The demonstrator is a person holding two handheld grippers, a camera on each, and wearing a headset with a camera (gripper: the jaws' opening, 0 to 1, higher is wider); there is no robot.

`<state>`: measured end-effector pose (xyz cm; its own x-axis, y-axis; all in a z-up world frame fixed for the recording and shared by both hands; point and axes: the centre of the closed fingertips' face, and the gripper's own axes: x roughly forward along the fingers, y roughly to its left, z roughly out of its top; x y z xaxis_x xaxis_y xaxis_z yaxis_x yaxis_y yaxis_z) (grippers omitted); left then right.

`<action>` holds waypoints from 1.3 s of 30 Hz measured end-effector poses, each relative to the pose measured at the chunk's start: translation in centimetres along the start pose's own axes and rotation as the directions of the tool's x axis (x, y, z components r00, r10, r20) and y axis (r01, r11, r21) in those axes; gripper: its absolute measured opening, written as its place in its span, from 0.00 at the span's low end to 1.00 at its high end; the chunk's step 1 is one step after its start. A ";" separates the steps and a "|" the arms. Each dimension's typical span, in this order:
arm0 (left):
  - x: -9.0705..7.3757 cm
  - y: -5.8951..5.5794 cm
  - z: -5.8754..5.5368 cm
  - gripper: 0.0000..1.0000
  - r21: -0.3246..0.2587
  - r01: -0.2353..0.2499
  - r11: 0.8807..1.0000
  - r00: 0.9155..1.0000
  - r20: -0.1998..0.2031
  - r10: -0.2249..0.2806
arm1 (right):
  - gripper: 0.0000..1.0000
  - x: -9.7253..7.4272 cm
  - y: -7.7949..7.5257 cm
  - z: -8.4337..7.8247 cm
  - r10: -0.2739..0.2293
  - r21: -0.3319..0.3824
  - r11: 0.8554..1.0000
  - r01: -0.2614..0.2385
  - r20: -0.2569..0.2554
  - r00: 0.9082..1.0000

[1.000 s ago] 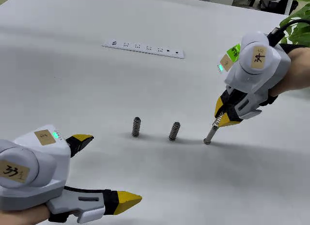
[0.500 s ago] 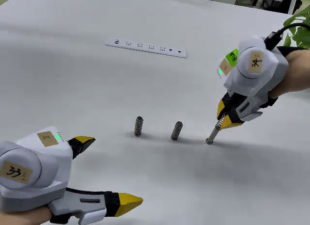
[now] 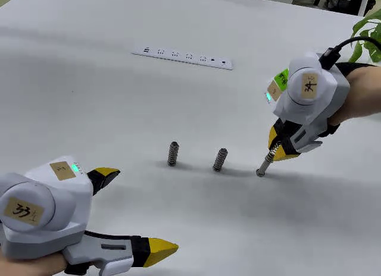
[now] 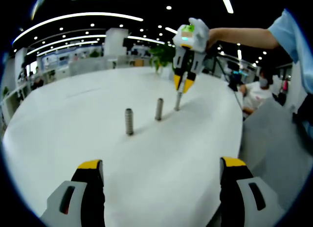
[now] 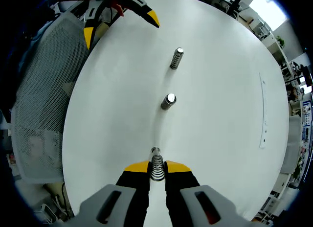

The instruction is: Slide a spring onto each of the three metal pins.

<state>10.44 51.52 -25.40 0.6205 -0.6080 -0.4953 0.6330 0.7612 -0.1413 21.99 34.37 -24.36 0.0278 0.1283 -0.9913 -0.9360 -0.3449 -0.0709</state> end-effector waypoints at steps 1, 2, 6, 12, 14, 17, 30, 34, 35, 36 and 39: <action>0.0 0.0 0.0 1.00 0.001 0.000 1.000 1.000 -0.001 0.000 | 0.12 0.1 0.0 0.0 0.000 -0.001 1.000 0.000 -0.002 1.000; 0.0 0.0 0.0 1.00 0.000 0.000 1.000 1.000 -0.001 0.000 | 0.12 0.2 0.1 0.0 0.003 -0.002 1.000 -0.003 -0.005 1.000; -0.1 0.0 -0.1 1.00 -0.004 0.001 1.000 1.000 -0.002 -0.001 | 0.12 0.5 0.1 0.2 0.006 -0.009 1.000 -0.006 -0.010 1.000; -0.2 0.2 -0.4 1.00 -0.011 -0.001 1.000 1.000 -0.003 0.001 | 0.12 1.4 -0.3 0.1 0.017 -0.009 1.000 -0.017 -0.015 1.000; -0.2 0.3 -0.5 1.00 -0.016 -0.003 1.000 1.000 -0.002 0.003 | 0.12 1.6 -0.3 0.2 0.019 -0.012 1.000 -0.020 -0.018 1.000; -0.2 0.4 -0.7 1.00 -0.018 -0.005 1.000 1.000 -0.003 0.005 | 0.12 1.9 -0.1 0.1 0.027 -0.015 1.000 -0.027 -0.028 0.999; -0.3 0.6 -1.1 1.00 -0.032 -0.006 0.999 1.000 -0.004 0.006 | 0.13 3.2 0.2 0.0 0.043 -0.011 0.999 -0.043 -0.043 0.998; -0.3 0.6 -1.1 1.00 -0.034 -0.006 0.999 1.000 -0.004 0.006 | 0.13 3.6 0.1 -0.2 0.049 -0.012 0.999 -0.049 -0.047 0.998; -0.3 0.6 -1.1 1.00 -0.034 -0.006 0.999 1.000 -0.004 0.006 | 0.13 3.6 0.2 -0.2 0.049 -0.012 0.999 -0.050 -0.048 0.998; -0.3 0.6 -1.1 1.00 -0.035 -0.005 0.999 1.000 -0.004 0.005 | 0.13 3.7 0.2 -0.2 0.048 -0.012 0.999 -0.049 -0.048 0.998; -0.3 0.7 -1.1 1.00 -0.037 -0.005 0.999 1.000 -0.003 0.005 | 0.13 3.8 0.4 -0.1 0.047 -0.012 0.999 -0.048 -0.051 0.998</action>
<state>10.17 52.46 -26.27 0.6225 -0.6033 -0.4985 0.6121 0.7722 -0.1703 21.76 34.60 -28.14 0.0016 0.0639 -0.9980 -0.9318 -0.3620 -0.0247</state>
